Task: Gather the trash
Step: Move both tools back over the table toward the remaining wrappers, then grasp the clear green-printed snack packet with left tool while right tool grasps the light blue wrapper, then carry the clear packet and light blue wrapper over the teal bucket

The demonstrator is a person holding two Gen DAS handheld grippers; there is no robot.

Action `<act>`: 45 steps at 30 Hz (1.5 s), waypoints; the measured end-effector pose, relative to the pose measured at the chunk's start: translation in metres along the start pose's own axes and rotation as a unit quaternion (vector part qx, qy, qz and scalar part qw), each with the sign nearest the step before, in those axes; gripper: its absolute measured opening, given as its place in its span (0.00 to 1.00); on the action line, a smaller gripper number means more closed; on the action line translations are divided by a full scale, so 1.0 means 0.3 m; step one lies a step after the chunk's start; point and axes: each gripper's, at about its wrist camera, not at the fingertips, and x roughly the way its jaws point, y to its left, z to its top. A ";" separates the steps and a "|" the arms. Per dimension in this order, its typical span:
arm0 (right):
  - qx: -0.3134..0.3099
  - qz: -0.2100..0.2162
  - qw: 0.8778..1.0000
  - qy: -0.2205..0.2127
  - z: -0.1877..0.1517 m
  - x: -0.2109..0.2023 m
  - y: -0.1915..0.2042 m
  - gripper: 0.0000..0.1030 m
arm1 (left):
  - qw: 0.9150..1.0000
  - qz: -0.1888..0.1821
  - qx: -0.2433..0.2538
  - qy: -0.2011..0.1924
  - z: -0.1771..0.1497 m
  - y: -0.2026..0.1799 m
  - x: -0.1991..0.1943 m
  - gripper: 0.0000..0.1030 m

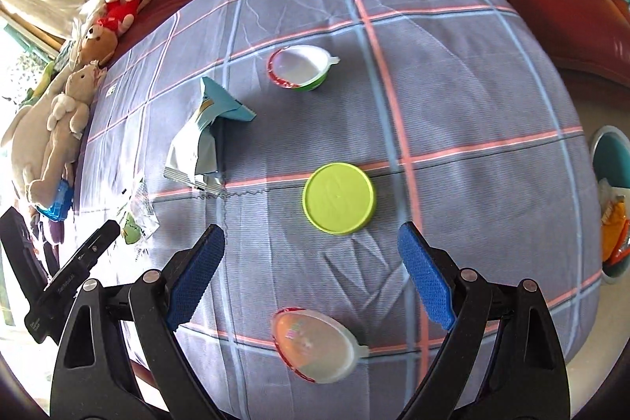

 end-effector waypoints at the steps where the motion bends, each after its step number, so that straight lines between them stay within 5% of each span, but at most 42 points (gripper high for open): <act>1: -0.001 0.001 1.000 0.002 0.001 0.008 0.007 0.83 | 1.000 0.001 -0.002 0.003 -0.004 0.005 0.005 0.94; 14: -0.021 0.009 1.000 0.020 0.056 0.082 0.098 0.83 | 0.999 0.003 0.001 0.035 -0.001 -0.043 0.122 0.94; 18: -0.021 0.019 0.999 0.025 0.087 0.100 0.122 0.83 | 0.999 0.034 0.013 0.018 0.003 -0.044 0.117 0.54; 31: -0.056 0.044 0.997 0.011 0.206 0.223 0.303 0.83 | 1.000 0.022 -0.013 0.004 0.032 0.049 0.089 0.54; 35: -0.061 0.049 0.997 0.018 0.218 0.272 0.329 0.70 | 1.000 0.022 -0.016 -0.001 0.037 0.053 0.078 0.54; 38: -0.067 0.058 0.996 0.028 0.218 0.309 0.345 0.49 | 1.000 0.024 -0.014 -0.001 0.041 0.047 0.079 0.54; 40: -0.077 0.063 0.995 0.027 0.208 0.311 0.352 0.24 | 1.000 0.025 -0.012 -0.001 0.044 0.040 0.080 0.54; 45: -0.090 0.071 0.993 0.001 0.192 0.229 0.332 0.18 | 1.000 0.021 0.001 -0.004 0.048 0.002 0.071 0.54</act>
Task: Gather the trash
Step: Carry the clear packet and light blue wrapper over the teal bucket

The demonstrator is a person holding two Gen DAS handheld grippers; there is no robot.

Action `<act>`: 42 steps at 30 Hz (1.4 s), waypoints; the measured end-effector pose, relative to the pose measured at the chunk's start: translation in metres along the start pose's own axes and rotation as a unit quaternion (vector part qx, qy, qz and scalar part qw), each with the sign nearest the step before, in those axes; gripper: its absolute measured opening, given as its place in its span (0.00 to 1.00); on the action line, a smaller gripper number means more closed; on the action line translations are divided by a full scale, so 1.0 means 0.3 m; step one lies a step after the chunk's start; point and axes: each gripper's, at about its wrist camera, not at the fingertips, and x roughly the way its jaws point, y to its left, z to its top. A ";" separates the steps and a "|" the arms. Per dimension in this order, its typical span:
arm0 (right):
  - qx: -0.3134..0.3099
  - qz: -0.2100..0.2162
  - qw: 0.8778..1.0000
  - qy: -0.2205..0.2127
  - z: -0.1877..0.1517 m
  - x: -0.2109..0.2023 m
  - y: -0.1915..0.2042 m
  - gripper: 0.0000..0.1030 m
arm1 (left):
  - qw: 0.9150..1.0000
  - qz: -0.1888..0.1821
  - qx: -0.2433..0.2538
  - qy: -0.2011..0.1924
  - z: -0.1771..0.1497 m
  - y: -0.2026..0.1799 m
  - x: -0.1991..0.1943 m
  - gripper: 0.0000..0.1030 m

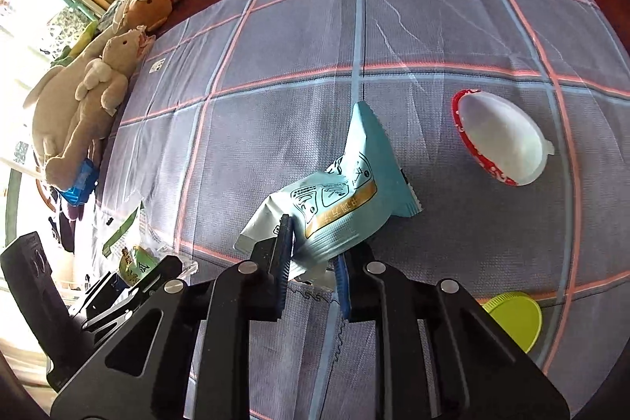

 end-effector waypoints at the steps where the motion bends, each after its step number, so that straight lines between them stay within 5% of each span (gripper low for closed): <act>1: 0.002 0.000 1.000 -0.010 -0.002 -0.031 -0.013 0.18 | 1.000 -0.002 0.003 -0.001 0.001 -0.013 -0.002 0.54; 22: 0.110 -0.026 0.988 -0.105 -0.224 -0.486 -0.469 0.18 | 0.986 -0.091 0.143 0.002 -0.089 -0.545 -0.048 0.54; 42: 0.228 -0.036 0.952 -0.199 -0.534 -0.822 -1.015 0.19 | 0.941 -0.132 0.309 0.034 -0.319 -1.220 -0.007 0.55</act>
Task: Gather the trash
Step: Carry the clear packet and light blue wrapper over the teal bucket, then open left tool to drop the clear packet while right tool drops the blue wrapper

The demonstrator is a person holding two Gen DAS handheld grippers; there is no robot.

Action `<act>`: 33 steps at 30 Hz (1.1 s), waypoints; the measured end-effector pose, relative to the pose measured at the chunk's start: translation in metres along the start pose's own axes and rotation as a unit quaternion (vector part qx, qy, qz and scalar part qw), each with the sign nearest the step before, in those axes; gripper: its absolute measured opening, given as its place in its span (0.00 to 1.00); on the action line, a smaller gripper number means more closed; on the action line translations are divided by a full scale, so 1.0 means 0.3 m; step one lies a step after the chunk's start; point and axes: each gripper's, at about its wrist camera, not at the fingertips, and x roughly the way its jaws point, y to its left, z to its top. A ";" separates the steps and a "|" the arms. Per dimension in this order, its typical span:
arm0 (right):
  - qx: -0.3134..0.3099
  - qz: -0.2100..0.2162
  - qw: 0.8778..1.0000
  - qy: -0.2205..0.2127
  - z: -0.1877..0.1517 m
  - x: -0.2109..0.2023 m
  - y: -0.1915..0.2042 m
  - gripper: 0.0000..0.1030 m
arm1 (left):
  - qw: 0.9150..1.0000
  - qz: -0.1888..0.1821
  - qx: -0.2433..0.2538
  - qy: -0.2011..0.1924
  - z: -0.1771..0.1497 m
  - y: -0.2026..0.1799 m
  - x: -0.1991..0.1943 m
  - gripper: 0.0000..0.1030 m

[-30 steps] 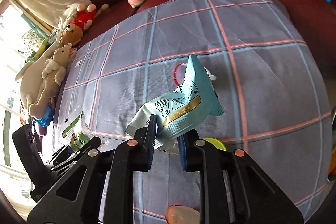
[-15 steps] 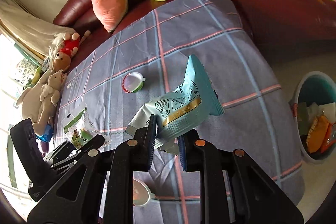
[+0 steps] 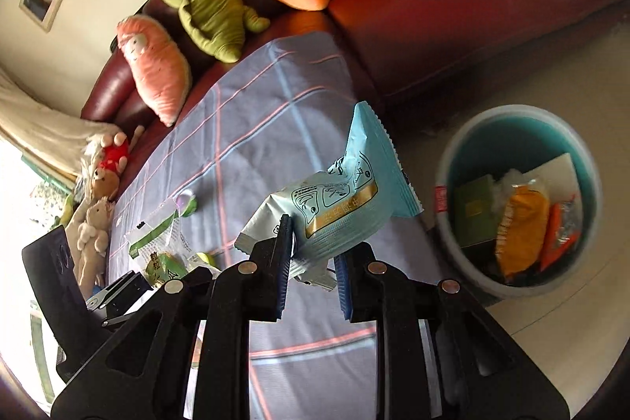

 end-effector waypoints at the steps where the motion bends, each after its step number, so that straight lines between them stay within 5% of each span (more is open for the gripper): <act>1: 0.005 -0.003 1.000 -0.005 0.003 -0.016 -0.031 0.19 | 1.000 -0.002 0.006 0.003 0.009 -0.029 0.015 0.55; 14: 0.096 -0.056 0.993 -0.049 0.020 -0.193 -0.441 0.21 | 0.994 -0.032 0.099 0.043 0.114 -0.397 0.228 0.55; 27: 0.120 -0.085 0.988 -0.047 0.088 -0.193 -0.578 0.21 | 0.986 -0.069 0.133 0.078 0.193 -0.600 0.445 0.55; 33: 0.121 -0.095 0.987 -0.045 0.114 -0.180 -0.588 0.21 | 0.982 -0.083 0.142 0.094 0.196 -0.654 0.517 0.79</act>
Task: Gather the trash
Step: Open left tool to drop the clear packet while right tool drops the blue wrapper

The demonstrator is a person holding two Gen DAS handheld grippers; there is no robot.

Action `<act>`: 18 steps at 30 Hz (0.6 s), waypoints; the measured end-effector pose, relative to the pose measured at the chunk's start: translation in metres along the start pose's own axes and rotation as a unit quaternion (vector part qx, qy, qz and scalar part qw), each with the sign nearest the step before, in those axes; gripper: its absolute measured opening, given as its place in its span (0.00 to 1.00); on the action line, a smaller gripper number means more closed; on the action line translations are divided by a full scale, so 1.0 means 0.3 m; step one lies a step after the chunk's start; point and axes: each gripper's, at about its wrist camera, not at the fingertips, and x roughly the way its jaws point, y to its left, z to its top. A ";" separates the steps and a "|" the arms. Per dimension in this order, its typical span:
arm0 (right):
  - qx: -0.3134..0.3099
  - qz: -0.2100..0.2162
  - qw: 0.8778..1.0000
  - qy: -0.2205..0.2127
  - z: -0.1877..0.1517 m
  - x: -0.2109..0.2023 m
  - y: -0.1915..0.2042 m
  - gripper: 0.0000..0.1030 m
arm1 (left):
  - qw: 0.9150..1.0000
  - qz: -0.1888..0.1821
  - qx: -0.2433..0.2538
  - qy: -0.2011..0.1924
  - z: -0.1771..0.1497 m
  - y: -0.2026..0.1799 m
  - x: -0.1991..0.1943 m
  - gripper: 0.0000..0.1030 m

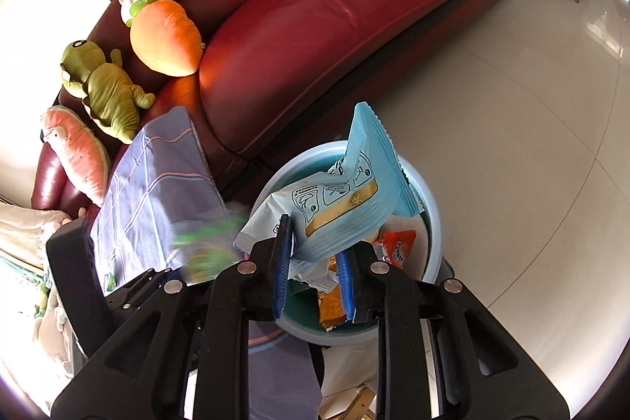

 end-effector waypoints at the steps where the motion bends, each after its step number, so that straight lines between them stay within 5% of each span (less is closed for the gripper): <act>1: 0.000 -0.001 1.000 0.001 0.003 0.005 0.004 0.21 | 1.000 0.002 0.002 -0.001 -0.003 -0.008 0.001 0.81; 13: -0.015 0.001 1.000 0.016 0.024 0.065 0.053 0.23 | 0.999 0.006 -0.030 -0.010 -0.047 0.072 -0.068 0.89; 16: -0.023 -0.007 0.999 0.022 0.036 0.101 0.072 0.32 | 0.999 0.005 -0.043 -0.013 -0.065 0.097 -0.096 0.90; 18: -0.025 -0.010 0.999 0.025 0.038 0.115 0.077 0.47 | 0.999 0.003 -0.049 -0.015 -0.076 0.110 -0.112 0.91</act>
